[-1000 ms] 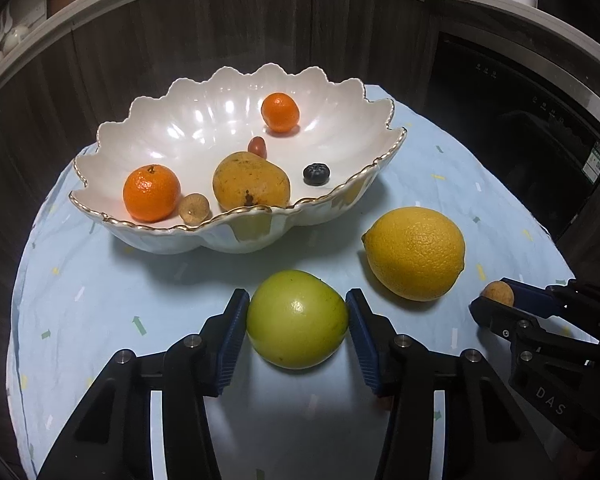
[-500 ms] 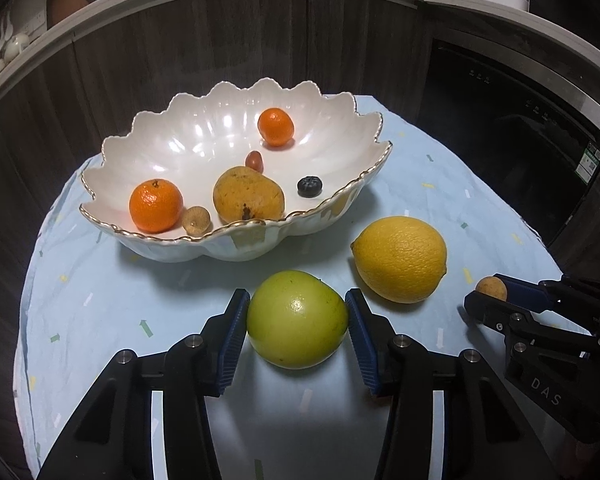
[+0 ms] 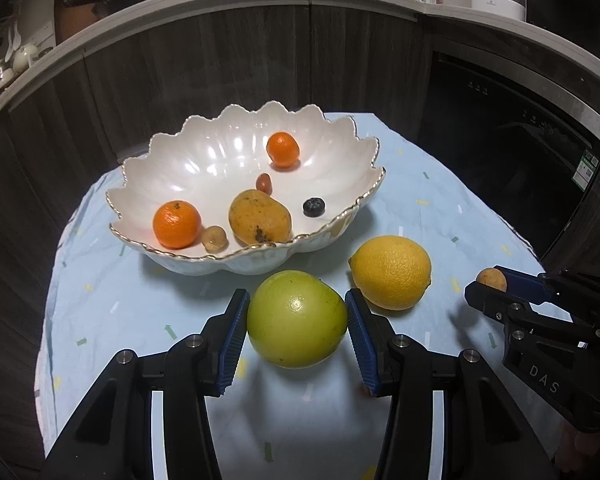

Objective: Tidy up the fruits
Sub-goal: 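Lift the green apple and longan and carry both over the white bowl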

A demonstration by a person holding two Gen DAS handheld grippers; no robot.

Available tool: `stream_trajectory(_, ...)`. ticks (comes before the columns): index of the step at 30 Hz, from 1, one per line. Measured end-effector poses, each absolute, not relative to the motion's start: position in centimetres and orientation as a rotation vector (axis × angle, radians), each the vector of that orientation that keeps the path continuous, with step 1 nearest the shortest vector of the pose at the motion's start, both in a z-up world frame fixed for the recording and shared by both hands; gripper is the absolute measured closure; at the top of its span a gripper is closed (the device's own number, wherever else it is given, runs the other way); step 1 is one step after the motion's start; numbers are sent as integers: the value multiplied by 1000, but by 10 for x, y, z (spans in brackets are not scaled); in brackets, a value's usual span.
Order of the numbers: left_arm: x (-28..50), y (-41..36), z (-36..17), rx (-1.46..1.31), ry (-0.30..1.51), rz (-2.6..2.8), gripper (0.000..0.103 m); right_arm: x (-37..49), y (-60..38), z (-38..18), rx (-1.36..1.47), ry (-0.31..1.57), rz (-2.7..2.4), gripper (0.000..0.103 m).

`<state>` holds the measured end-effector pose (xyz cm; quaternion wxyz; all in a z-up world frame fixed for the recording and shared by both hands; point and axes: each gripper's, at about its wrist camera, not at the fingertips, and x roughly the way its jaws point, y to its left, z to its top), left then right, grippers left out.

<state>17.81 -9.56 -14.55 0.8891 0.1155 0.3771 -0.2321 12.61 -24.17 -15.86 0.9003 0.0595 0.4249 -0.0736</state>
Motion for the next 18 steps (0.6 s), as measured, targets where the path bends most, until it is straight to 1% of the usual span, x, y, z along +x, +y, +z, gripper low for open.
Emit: stream_trajectory(18,183,-82,-102,218,727,-412,55,141,-234,-116,107,786,-119,77)
